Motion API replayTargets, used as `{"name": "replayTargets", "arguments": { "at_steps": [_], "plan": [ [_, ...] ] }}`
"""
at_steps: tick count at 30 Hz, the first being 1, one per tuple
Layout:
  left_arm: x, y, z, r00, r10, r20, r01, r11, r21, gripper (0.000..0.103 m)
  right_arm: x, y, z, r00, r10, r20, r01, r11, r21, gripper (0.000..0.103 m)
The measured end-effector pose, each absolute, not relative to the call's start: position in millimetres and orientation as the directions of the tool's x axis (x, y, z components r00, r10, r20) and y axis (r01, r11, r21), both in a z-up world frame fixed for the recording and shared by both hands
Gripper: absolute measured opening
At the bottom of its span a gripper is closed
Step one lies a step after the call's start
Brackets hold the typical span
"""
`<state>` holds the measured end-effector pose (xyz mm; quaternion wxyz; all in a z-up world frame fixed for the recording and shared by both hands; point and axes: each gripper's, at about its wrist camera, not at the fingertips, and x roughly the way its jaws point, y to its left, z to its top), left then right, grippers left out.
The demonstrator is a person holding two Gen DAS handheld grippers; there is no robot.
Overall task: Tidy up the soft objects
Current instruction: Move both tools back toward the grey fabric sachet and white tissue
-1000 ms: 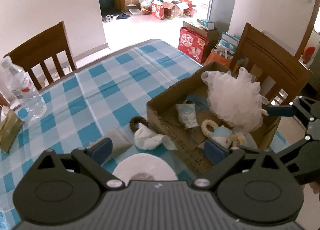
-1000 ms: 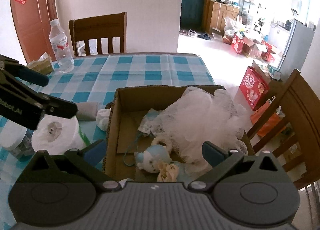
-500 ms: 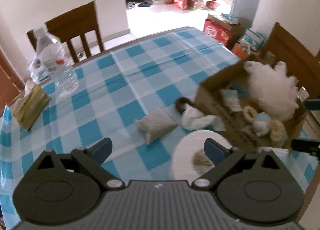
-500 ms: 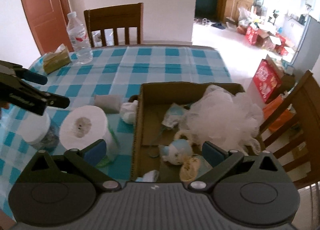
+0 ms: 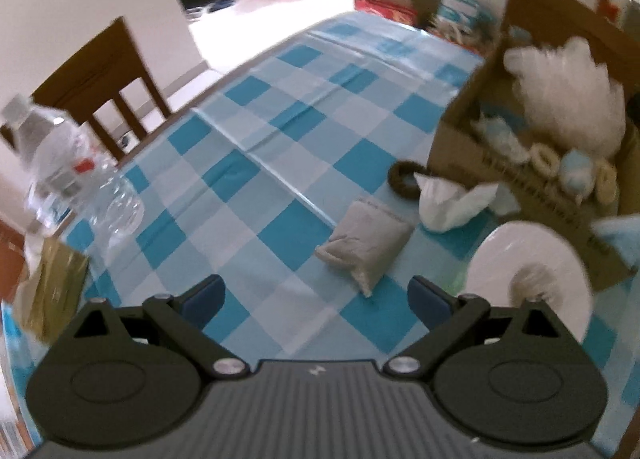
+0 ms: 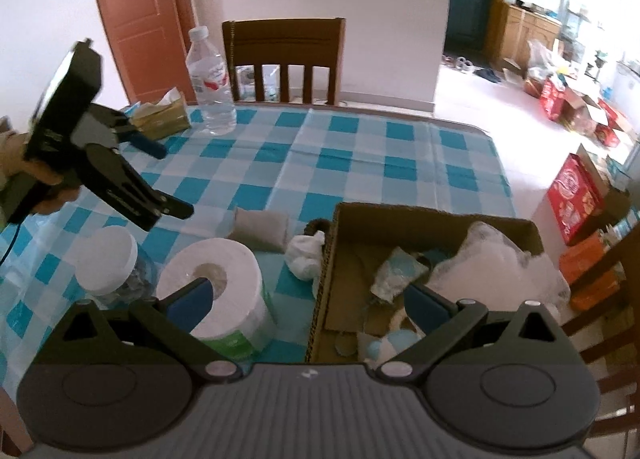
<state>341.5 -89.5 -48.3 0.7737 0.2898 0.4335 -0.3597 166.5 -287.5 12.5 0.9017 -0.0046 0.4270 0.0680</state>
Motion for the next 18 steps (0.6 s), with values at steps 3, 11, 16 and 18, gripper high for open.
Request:
{"name": "replayTargets", "arguments": {
  "at_steps": [3, 11, 16, 18],
  "plan": [
    [350, -94, -62, 0.355, -0.299, -0.886, 0.846, 0.506, 0.168, 0.093, 176, -288, 11, 0.615, 0.134, -0.777, -0.152, 0.987, 0.050, 0.103],
    [367, -111, -90, 0.249, -0.341, -0.906, 0.939, 0.314, 0.140, 0.081, 210, -292, 6, 0.566, 0.188, -0.803, -0.221, 0.973, 0.072, 0.103],
    [368, -126, -111, 0.153, -0.353, -0.923, 0.975, 0.206, 0.083, 0.066, 234, -294, -6, 0.536, 0.187, -0.823, -0.245, 0.968, 0.060, 0.103],
    [366, -132, -119, 0.130, -0.346, -0.929, 0.985, 0.153, 0.081, 0.062, 241, -294, -11, 0.524, 0.193, -0.830, -0.258, 0.964, 0.061, 0.103]
  ]
}}
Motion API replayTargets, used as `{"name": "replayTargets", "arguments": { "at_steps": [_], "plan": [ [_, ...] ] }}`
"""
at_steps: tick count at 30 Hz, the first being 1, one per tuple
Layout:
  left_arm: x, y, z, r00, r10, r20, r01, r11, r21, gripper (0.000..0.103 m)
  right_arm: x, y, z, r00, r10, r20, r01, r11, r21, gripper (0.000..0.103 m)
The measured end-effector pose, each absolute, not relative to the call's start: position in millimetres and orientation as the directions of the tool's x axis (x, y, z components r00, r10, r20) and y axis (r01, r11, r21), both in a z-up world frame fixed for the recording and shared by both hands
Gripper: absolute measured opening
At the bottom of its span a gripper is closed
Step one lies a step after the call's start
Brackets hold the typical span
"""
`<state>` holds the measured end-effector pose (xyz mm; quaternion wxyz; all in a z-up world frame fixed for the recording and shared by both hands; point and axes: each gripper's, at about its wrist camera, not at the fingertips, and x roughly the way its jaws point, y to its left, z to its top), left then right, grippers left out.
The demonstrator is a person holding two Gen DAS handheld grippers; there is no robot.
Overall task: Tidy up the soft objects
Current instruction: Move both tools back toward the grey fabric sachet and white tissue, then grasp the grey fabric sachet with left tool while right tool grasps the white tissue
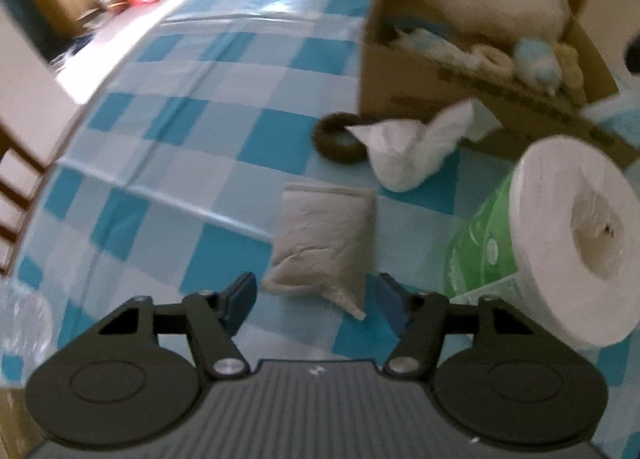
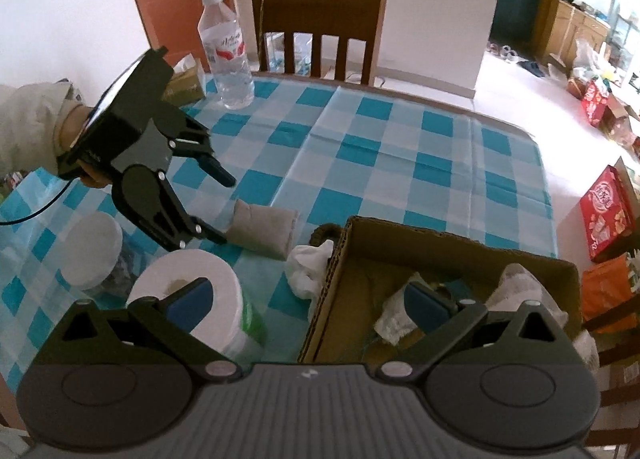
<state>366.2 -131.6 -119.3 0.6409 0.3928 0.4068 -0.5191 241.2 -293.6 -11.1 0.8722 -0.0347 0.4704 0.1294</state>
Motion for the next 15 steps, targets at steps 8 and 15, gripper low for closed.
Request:
{"name": "replayTargets", "arguments": {
  "at_steps": [8, 15],
  "plan": [
    [373, -145, -131, 0.119, -0.349, -0.929, 0.989, 0.124, 0.080, 0.060, 263, -294, -27, 0.475, 0.225, -0.851, -0.312, 0.947, 0.076, 0.103],
    [381, -153, -135, 0.096, -0.365, -0.926, 0.988, 0.151, 0.043, 0.061, 273, -296, -34, 0.461, 0.222, -0.859, -0.330, 0.942, 0.066, 0.102]
  ]
}}
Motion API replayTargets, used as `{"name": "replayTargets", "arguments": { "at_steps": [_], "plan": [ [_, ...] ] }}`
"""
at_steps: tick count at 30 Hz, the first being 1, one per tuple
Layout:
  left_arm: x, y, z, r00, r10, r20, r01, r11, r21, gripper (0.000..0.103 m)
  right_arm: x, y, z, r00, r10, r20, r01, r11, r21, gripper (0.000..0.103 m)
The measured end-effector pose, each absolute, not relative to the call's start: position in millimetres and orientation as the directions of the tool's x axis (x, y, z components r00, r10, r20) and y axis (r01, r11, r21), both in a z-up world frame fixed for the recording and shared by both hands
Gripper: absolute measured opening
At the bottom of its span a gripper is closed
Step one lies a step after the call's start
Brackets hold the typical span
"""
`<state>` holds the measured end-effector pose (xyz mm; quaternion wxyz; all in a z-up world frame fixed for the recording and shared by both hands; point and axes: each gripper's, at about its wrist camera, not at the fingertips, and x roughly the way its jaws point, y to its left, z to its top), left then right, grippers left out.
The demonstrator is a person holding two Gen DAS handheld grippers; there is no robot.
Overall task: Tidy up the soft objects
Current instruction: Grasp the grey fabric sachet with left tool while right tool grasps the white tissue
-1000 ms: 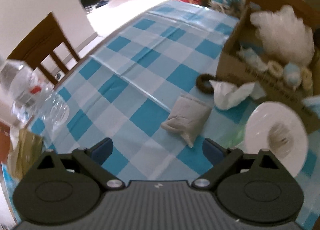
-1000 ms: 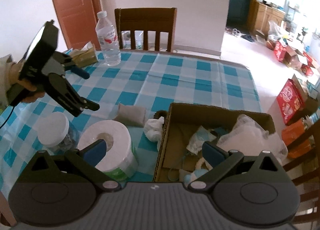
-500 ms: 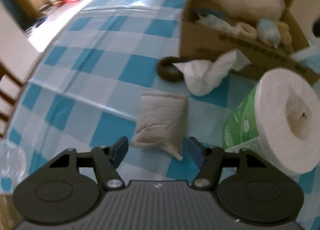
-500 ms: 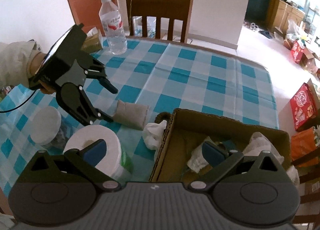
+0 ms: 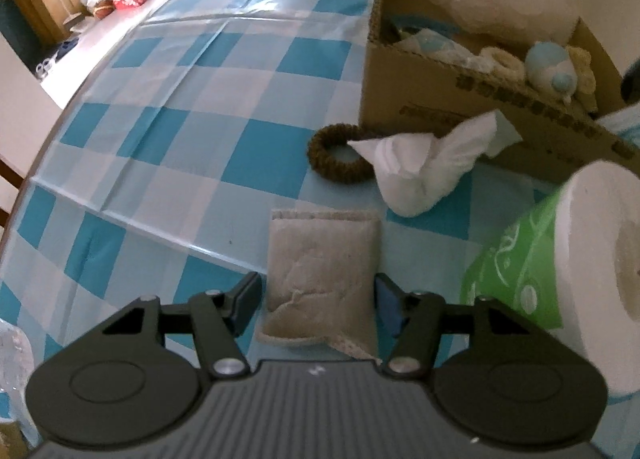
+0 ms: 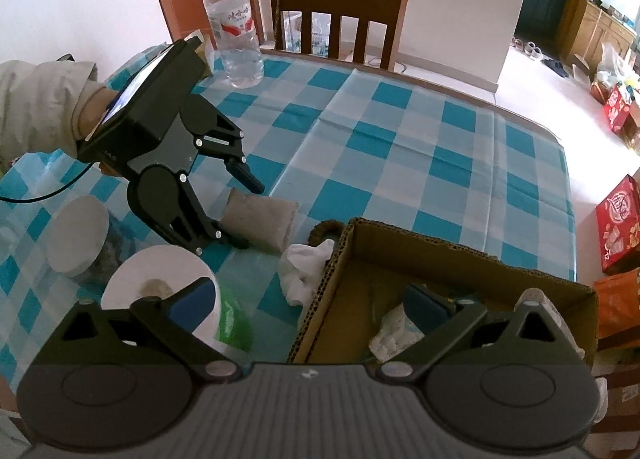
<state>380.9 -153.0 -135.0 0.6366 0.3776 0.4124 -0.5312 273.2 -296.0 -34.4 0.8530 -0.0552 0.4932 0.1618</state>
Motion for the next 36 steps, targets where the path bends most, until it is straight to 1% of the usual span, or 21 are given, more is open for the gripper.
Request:
{"name": "replayTargets", "arguments": {
  "at_steps": [5, 6, 7, 8, 10, 12, 15, 17, 22, 29, 32, 36],
  "plan": [
    [381, -156, -136, 0.085, -0.373, -0.924, 0.986, 0.166, 0.023, 0.056, 276, -297, -35, 0.460, 0.219, -0.860, -0.331, 0.941, 0.062, 0.101],
    [381, -156, -135, 0.084, -0.372, -0.924, 0.985, 0.173, 0.019, 0.054, 276, -297, -35, 0.460, 0.218, -0.861, -0.333, 0.941, 0.060, 0.100],
    [382, -156, -135, 0.082, -0.372, -0.924, 0.982, 0.188, 0.012, 0.048, 277, -297, -36, 0.460, 0.216, -0.861, -0.333, 0.941, 0.058, 0.099],
    [383, -156, -135, 0.083, -0.373, -0.924, 0.980, 0.199, 0.008, 0.047, 277, -297, -36, 0.460, 0.213, -0.862, -0.331, 0.942, 0.056, 0.099],
    [385, -155, -133, 0.084, -0.378, -0.922, 0.975, 0.221, -0.002, 0.039, 279, -298, -36, 0.458, 0.208, -0.864, -0.331, 0.942, 0.051, 0.095],
    [386, -153, -131, 0.085, -0.384, -0.920, 0.968, 0.249, -0.014, 0.033, 281, -299, -37, 0.454, 0.204, -0.867, -0.330, 0.943, 0.049, 0.091],
    [387, -149, -127, 0.099, -0.388, -0.916, 0.960, 0.279, -0.014, 0.029, 286, -300, -39, 0.443, 0.198, -0.875, -0.341, 0.939, 0.040, 0.085],
    [387, -147, -125, 0.119, -0.379, -0.918, 0.953, 0.303, -0.002, 0.028, 289, -299, -39, 0.436, 0.195, -0.878, -0.358, 0.933, 0.030, 0.082],
    [389, -137, -117, 0.163, -0.378, -0.911, 0.933, 0.358, 0.018, 0.027, 308, -293, -36, 0.417, 0.176, -0.892, -0.418, 0.908, -0.017, 0.068],
    [390, -111, -101, 0.226, -0.374, -0.900, 0.898, 0.438, 0.044, 0.027, 344, -263, -31, 0.362, 0.177, -0.915, -0.539, 0.841, -0.050, 0.064],
    [392, -100, -99, 0.248, -0.360, -0.899, 0.881, 0.470, 0.055, 0.027, 359, -243, -36, 0.311, 0.196, -0.930, -0.589, 0.808, -0.026, 0.064],
    [395, -87, -99, 0.266, -0.344, -0.900, 0.860, 0.508, 0.060, 0.027, 377, -221, -57, 0.204, 0.196, -0.959, -0.609, 0.792, 0.032, 0.057]
  ]
}}
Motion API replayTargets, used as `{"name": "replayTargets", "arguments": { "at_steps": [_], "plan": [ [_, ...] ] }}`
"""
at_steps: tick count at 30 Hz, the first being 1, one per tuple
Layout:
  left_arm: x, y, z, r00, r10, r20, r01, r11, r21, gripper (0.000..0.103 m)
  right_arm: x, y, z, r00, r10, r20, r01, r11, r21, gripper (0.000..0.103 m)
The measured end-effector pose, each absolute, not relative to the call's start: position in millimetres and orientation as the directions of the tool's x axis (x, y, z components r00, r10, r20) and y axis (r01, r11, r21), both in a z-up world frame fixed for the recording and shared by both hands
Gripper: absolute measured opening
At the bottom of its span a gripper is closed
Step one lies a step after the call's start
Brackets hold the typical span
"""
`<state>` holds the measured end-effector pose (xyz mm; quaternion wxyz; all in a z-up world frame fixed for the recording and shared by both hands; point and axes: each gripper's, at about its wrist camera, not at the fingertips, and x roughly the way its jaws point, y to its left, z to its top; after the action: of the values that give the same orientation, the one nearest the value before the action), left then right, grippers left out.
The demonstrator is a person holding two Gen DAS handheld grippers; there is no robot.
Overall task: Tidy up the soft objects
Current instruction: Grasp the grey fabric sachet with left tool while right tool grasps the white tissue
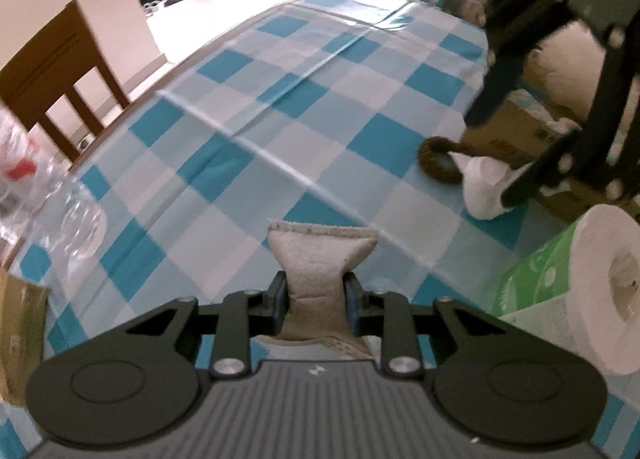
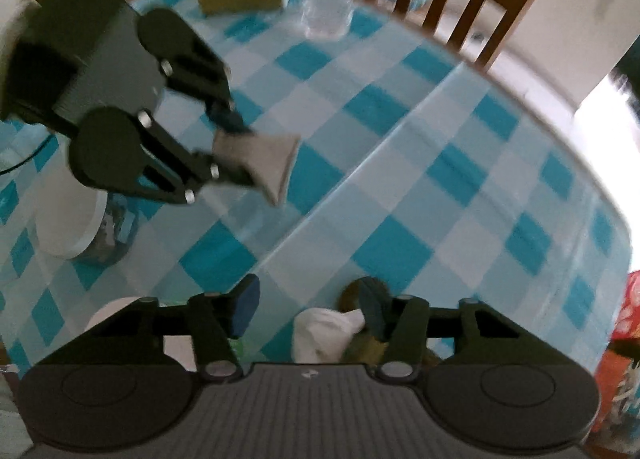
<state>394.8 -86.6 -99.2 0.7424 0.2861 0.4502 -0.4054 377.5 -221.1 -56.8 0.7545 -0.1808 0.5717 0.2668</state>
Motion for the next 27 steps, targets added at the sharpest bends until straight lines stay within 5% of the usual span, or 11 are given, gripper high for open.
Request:
{"name": "replayTargets", "arguments": {
  "at_steps": [12, 27],
  "plan": [
    [396, -74, -101, 0.277, -0.350, -0.895, 0.843, 0.536, 0.051, 0.027, 404, -185, -119, -0.050, -0.033, -0.998, -0.563, 0.826, 0.000, 0.055],
    [396, -75, -104, 0.272, -0.344, -0.899, 0.845, 0.532, 0.052, 0.027, 400, -183, -144, -0.065, -0.146, -0.987, -0.578, 0.812, -0.082, 0.040]
  ]
}}
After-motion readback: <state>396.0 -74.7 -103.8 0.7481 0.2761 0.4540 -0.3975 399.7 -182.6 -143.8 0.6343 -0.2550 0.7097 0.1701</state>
